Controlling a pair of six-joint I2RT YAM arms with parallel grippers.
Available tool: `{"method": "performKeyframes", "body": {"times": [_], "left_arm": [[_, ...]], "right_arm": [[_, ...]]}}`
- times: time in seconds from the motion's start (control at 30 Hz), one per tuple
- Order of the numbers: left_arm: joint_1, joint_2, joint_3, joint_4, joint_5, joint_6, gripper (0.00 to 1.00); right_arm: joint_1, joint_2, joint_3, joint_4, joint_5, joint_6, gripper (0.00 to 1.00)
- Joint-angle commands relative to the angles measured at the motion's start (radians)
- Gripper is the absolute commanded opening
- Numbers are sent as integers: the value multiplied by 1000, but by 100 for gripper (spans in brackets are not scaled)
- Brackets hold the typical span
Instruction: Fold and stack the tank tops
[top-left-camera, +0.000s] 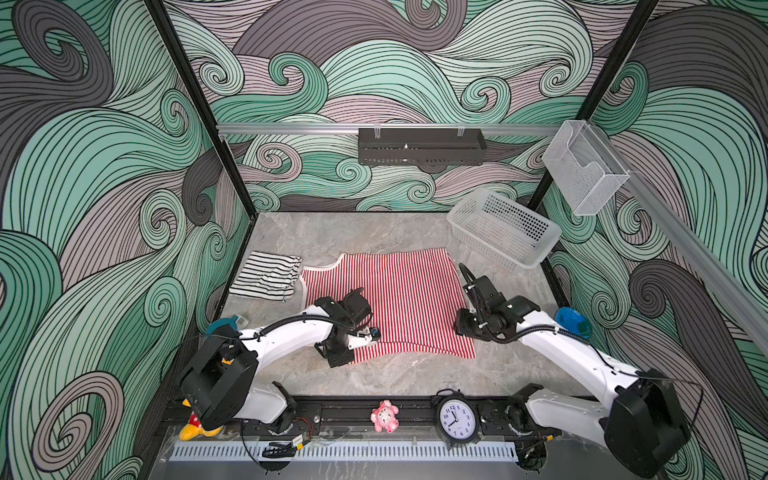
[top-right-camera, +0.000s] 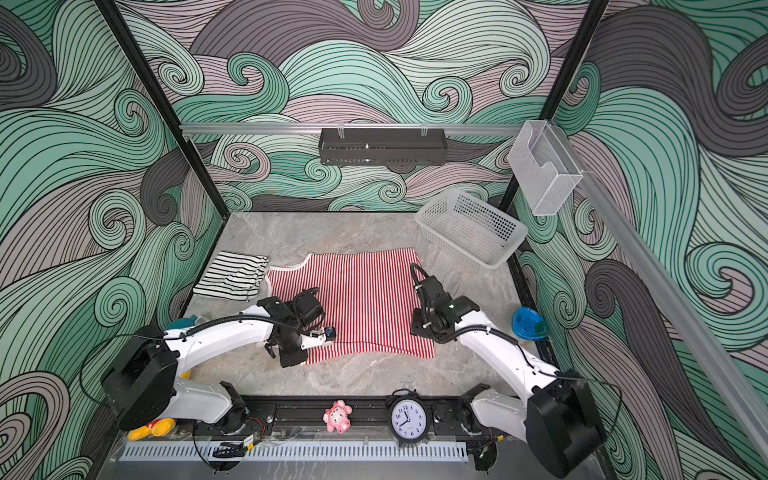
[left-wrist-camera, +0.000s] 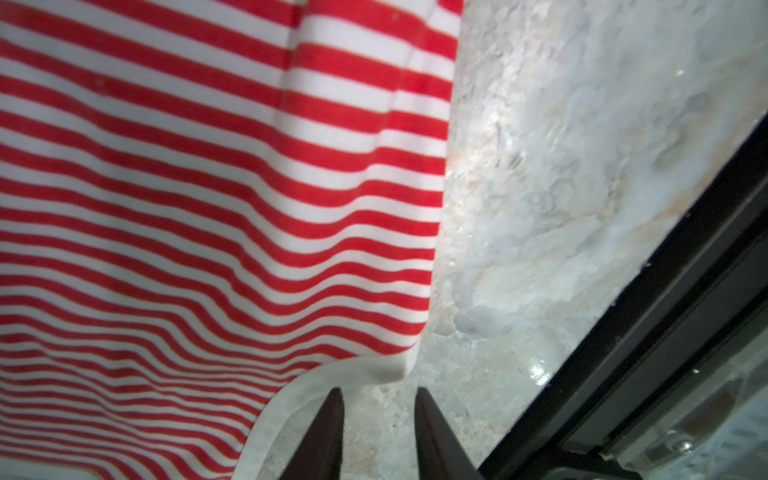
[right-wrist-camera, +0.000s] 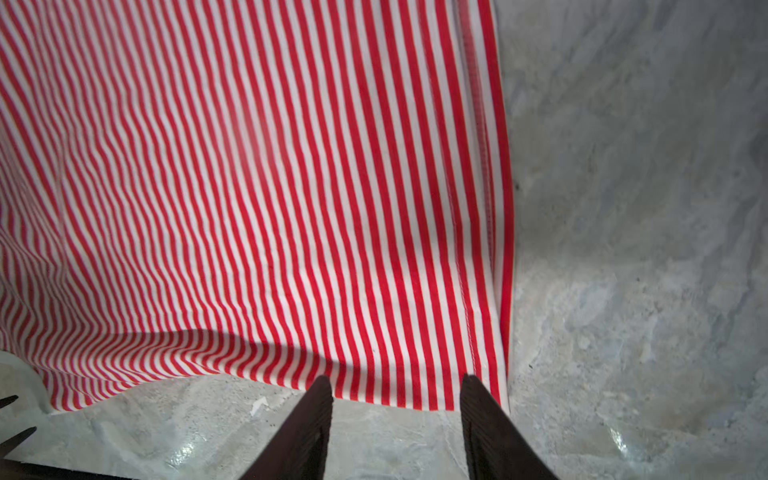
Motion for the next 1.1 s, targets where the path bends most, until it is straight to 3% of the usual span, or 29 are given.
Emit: {"method": "performKeyframes", "body": {"times": [0.0,0.47,0.57,0.73,0.87,1.07], "left_arm": [[-28,7,-14,19,39,-16,34],[-47,118,-22,52,54,-8,32],[-56,127,-22,49,48,-8,27],[-71,151,-19,55,15,-19,6],[-71,143,-27,60,4,-19,2],[-71,123,-33,68,4,-22,0]], "right_arm": [[6,-71,-52,-20,-3,81,51],[40,-204,-172,-35,-42,169,49],[64,-197,-172,-40,-42,183,48],[91,-192,-173,-70,3,220,49],[90,-179,-155,-184,134,250,50],[85,-140,-189,-123,137,264,48]]}}
